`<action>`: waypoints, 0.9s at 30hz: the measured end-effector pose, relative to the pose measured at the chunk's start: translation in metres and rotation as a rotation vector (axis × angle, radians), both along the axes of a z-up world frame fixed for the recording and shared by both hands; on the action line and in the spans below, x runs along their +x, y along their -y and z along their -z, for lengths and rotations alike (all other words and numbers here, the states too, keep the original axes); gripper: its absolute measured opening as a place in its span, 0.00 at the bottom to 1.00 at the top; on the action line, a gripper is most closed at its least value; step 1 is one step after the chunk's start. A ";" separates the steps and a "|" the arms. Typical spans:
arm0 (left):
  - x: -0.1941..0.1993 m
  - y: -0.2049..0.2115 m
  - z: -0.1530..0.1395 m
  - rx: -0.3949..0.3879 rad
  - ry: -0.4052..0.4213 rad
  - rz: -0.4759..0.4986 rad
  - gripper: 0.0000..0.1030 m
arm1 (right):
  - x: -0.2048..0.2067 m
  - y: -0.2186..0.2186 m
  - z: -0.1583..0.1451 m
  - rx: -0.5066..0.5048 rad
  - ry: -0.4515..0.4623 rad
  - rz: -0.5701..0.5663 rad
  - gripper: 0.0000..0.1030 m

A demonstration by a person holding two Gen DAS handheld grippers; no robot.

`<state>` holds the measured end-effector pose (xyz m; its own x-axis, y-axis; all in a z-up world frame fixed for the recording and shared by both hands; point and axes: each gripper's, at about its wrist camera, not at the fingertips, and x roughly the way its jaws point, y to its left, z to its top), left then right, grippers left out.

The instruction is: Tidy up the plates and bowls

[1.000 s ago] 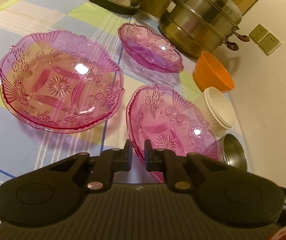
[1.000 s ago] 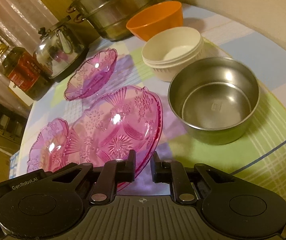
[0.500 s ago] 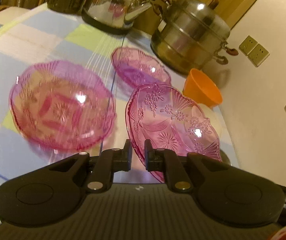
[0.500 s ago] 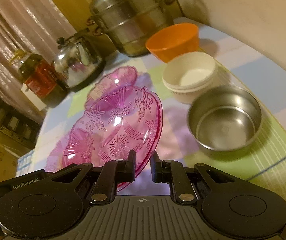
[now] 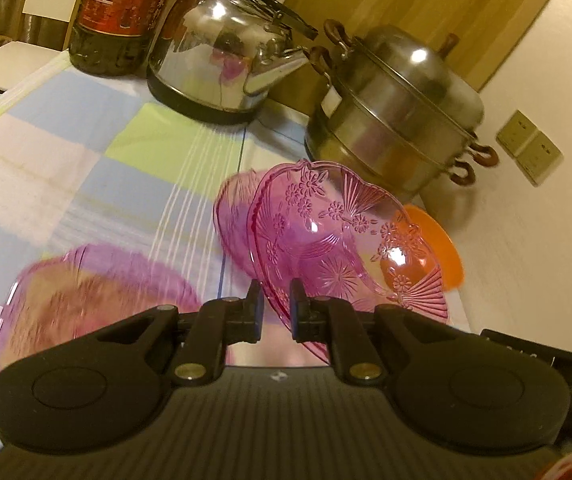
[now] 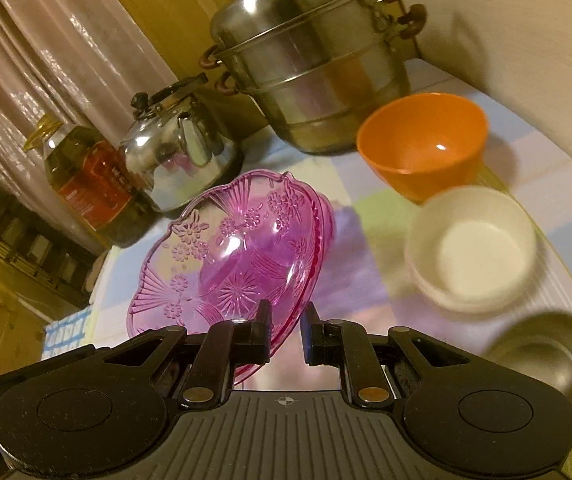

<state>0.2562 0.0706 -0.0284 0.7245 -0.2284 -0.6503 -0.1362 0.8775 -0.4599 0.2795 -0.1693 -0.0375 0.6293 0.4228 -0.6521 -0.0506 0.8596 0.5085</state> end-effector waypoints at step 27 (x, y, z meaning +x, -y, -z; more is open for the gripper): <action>0.101 -0.003 0.050 0.058 -0.136 0.025 0.16 | 0.105 -0.025 0.049 -0.154 -0.086 -0.072 0.15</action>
<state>0.3572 0.0736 -0.0782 0.6234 -0.2041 -0.7548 -0.1715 0.9061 -0.3867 0.3846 -0.1445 -0.0865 0.5404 0.3559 -0.7624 -0.0768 0.9232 0.3765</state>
